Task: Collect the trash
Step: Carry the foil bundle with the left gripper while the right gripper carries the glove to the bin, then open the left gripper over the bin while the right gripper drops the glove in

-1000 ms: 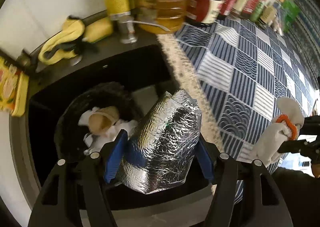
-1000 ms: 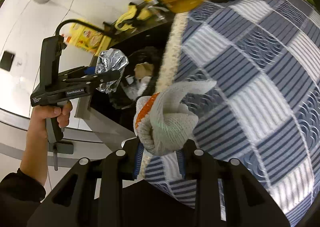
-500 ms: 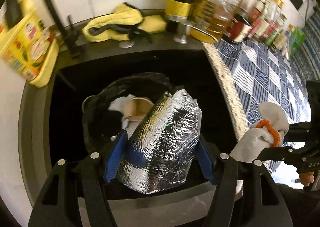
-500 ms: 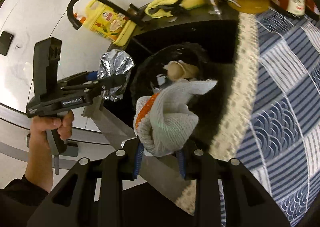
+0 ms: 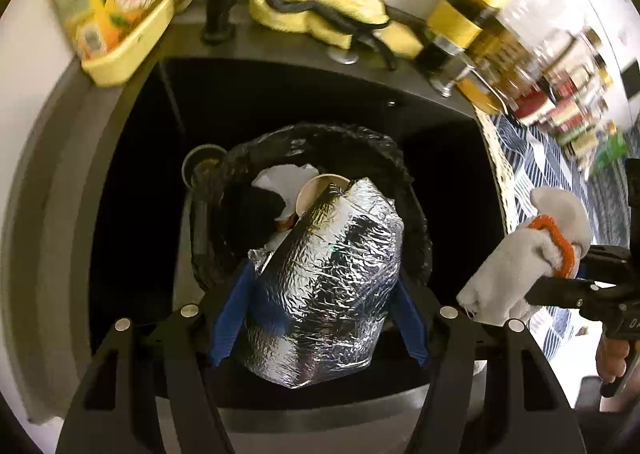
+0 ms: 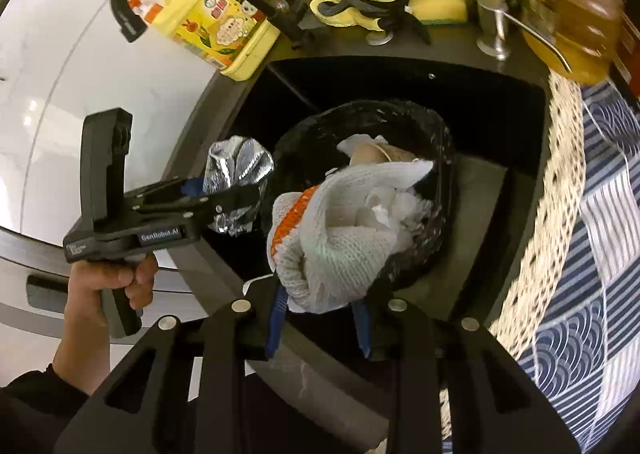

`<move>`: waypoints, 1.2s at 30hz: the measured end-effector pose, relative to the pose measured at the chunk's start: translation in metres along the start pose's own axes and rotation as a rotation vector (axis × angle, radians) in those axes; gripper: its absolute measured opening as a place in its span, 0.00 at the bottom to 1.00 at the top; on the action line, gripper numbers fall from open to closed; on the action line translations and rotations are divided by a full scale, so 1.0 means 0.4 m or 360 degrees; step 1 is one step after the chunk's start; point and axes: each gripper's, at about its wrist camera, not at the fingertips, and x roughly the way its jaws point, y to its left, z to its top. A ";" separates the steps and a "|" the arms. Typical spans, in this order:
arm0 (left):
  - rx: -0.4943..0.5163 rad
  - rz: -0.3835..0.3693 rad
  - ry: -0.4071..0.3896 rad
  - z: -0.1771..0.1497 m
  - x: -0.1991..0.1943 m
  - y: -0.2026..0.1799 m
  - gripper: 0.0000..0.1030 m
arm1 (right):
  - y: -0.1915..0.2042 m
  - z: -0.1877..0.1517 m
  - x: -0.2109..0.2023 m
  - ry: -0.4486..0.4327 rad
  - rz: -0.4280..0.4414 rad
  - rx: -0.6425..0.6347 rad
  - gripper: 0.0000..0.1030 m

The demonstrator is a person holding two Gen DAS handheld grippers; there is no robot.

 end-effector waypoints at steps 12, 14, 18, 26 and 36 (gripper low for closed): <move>-0.0254 -0.0117 0.0049 0.029 0.078 0.099 0.63 | 0.039 0.132 0.113 0.0202 -0.0145 -0.0167 0.30; -0.0271 -0.0109 0.0056 0.032 0.083 0.109 0.63 | 0.041 0.140 0.124 0.0224 -0.0153 -0.0181 0.30; -0.0281 -0.0104 0.0075 0.045 0.092 0.113 0.64 | 0.042 0.158 0.150 0.0273 -0.0155 -0.0198 0.32; -0.0244 -0.0048 0.0133 0.052 0.106 0.090 0.72 | 0.010 0.175 0.141 0.0249 -0.0056 -0.0056 0.56; -0.0212 -0.0016 0.0084 0.031 0.061 0.063 0.73 | 0.016 0.127 0.073 0.0149 -0.0057 -0.0043 0.56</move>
